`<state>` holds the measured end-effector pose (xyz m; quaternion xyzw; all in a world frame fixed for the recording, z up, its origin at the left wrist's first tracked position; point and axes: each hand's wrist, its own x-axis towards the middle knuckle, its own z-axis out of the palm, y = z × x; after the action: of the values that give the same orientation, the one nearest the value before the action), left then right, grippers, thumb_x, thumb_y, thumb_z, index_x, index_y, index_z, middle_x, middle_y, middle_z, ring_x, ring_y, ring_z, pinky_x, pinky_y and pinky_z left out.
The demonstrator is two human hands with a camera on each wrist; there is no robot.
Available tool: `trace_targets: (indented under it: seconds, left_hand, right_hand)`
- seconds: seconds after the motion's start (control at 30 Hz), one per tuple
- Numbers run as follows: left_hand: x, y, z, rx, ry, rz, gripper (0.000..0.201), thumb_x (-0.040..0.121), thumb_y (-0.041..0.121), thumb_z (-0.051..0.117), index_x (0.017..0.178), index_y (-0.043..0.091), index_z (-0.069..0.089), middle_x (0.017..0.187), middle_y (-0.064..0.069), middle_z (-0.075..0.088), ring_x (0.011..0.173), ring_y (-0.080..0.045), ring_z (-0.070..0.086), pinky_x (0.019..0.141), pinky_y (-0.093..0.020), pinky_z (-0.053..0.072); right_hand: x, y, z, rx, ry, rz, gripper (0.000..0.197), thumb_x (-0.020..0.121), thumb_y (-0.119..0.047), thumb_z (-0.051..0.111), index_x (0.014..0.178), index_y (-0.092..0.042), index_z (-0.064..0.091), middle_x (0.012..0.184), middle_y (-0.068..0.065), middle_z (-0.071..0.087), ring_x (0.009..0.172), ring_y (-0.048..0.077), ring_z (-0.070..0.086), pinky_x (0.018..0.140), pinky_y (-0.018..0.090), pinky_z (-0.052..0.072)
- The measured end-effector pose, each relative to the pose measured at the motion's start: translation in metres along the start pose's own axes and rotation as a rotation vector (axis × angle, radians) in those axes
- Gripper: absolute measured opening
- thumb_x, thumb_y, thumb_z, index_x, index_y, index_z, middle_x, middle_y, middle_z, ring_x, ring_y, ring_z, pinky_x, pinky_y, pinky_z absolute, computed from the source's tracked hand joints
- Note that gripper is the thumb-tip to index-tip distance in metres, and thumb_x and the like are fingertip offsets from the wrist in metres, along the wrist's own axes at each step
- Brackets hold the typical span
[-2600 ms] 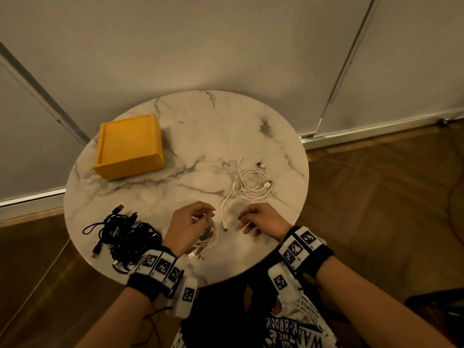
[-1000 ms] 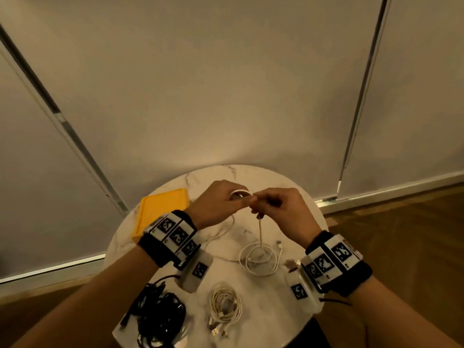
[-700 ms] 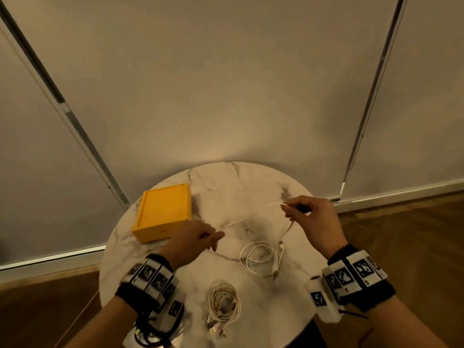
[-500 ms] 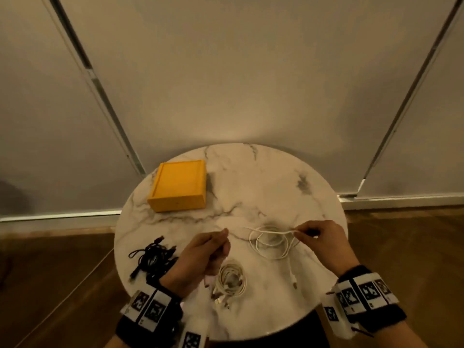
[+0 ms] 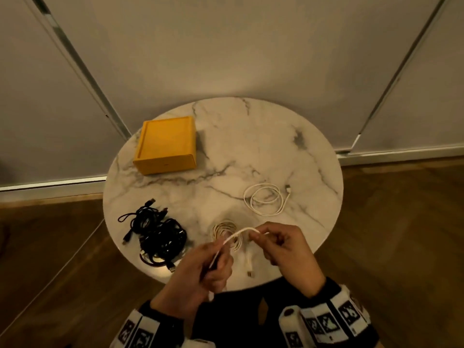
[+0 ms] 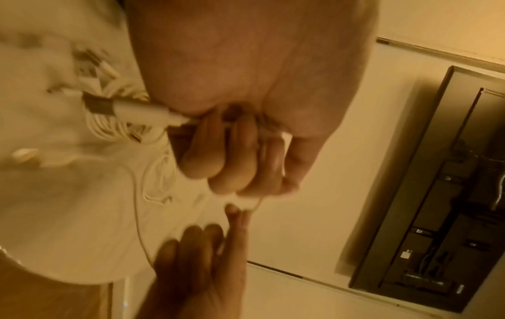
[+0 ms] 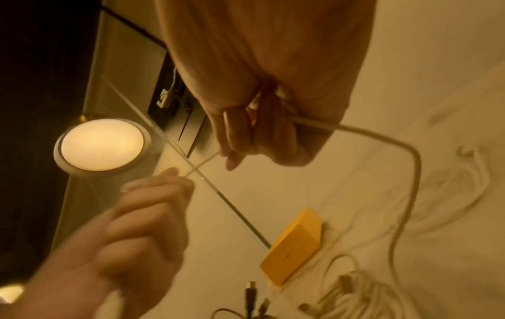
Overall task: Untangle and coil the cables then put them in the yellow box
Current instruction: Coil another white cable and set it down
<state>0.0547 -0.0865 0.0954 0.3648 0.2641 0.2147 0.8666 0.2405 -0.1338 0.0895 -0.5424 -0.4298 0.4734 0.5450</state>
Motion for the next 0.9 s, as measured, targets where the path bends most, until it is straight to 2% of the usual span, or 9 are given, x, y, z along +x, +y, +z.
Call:
trace_targets:
  seconds: [0.07,0.17,0.27,0.4,0.5,0.63,0.73,0.8,0.9]
  left_hand:
    - [-0.008,-0.002,-0.001,0.164,-0.031,-0.045,0.03,0.086,0.037,0.058,0.063,0.018,0.053,0.048,0.006,0.032,0.043,-0.008,0.022,0.043,-0.022,0.018]
    - [-0.016,-0.008,0.003,0.327,0.057,-0.103,0.032,0.089,0.035,0.05,0.062,0.019,0.053,0.049,0.002,0.028,0.047,-0.015,0.016,0.047,-0.029,0.011]
    - [-0.017,-0.01,0.006,0.397,0.168,-0.11,0.035,0.089,0.038,0.049,0.061,0.018,0.054,0.05,0.0,0.027,0.047,-0.014,0.016,0.05,-0.031,0.009]
    - [-0.017,-0.014,0.01,0.379,0.178,-0.089,0.037,0.09,0.039,0.047,0.062,0.015,0.055,0.048,0.003,0.027,0.043,-0.009,0.018,0.047,-0.027,0.009]
    - [-0.017,-0.013,0.013,0.339,0.142,-0.077,0.035,0.091,0.036,0.046,0.066,0.016,0.058,0.048,0.002,0.03,0.042,-0.008,0.021,0.046,-0.025,0.012]
    - [-0.017,-0.006,0.017,0.241,0.099,-0.079,0.034,0.092,0.034,0.046,0.068,0.012,0.057,0.047,0.003,0.027,0.043,-0.008,0.019,0.046,-0.026,0.011]
    - [-0.016,0.008,0.02,0.017,-0.001,0.005,0.032,0.093,0.031,0.046,0.07,0.011,0.058,0.047,0.005,0.031,0.041,-0.006,0.023,0.044,-0.022,0.017]
    - [-0.012,0.015,0.021,-0.052,-0.038,0.094,0.029,0.094,0.027,0.045,0.079,0.008,0.06,0.051,0.004,0.038,0.04,-0.004,0.03,0.042,-0.018,0.025]
    - [-0.006,0.02,0.018,0.011,0.023,0.24,0.028,0.097,0.016,0.041,0.095,0.001,0.064,0.062,-0.002,0.049,0.048,-0.008,0.044,0.049,-0.021,0.04]
  right_hand:
    - [0.0,0.001,-0.009,-0.057,0.057,-0.037,0.022,0.075,-0.025,0.071,0.075,-0.004,0.074,0.049,0.001,0.049,0.047,0.007,0.038,0.045,0.016,0.032]
    - [-0.003,0.001,-0.013,-0.094,0.079,-0.072,0.01,0.072,-0.025,0.075,0.074,-0.016,0.079,0.065,0.004,0.072,0.062,0.012,0.061,0.06,0.026,0.048]
    - [-0.003,0.002,-0.012,-0.122,0.114,-0.092,0.004,0.071,-0.027,0.076,0.073,-0.025,0.078,0.065,0.01,0.07,0.063,0.014,0.059,0.061,0.028,0.048]
    - [0.001,0.007,-0.008,-0.135,0.141,-0.092,0.005,0.074,-0.027,0.075,0.077,-0.026,0.08,0.066,0.01,0.071,0.064,0.009,0.056,0.061,0.03,0.046]
    - [0.003,0.011,-0.004,-0.145,0.186,-0.11,0.007,0.077,-0.023,0.074,0.083,-0.025,0.078,0.068,-0.002,0.073,0.063,0.003,0.058,0.061,0.027,0.048]
    - [0.006,0.013,-0.004,-0.228,0.201,-0.136,0.008,0.081,-0.023,0.072,0.087,-0.026,0.077,0.08,-0.011,0.075,0.077,0.009,0.068,0.072,0.033,0.054]
    - [0.004,0.017,0.008,-0.28,0.108,-0.134,0.015,0.083,-0.038,0.069,0.088,-0.027,0.078,0.082,-0.013,0.075,0.076,0.004,0.066,0.07,0.037,0.055]
    - [-0.003,0.021,0.024,-0.294,-0.045,-0.155,0.017,0.087,-0.045,0.062,0.081,-0.037,0.076,0.076,-0.01,0.074,0.071,0.001,0.06,0.065,0.038,0.053]
    - [-0.017,0.031,0.054,-0.372,-0.228,-0.193,0.021,0.086,-0.034,0.054,0.066,-0.04,0.056,0.061,-0.012,0.061,0.053,-0.003,0.046,0.052,0.024,0.039]
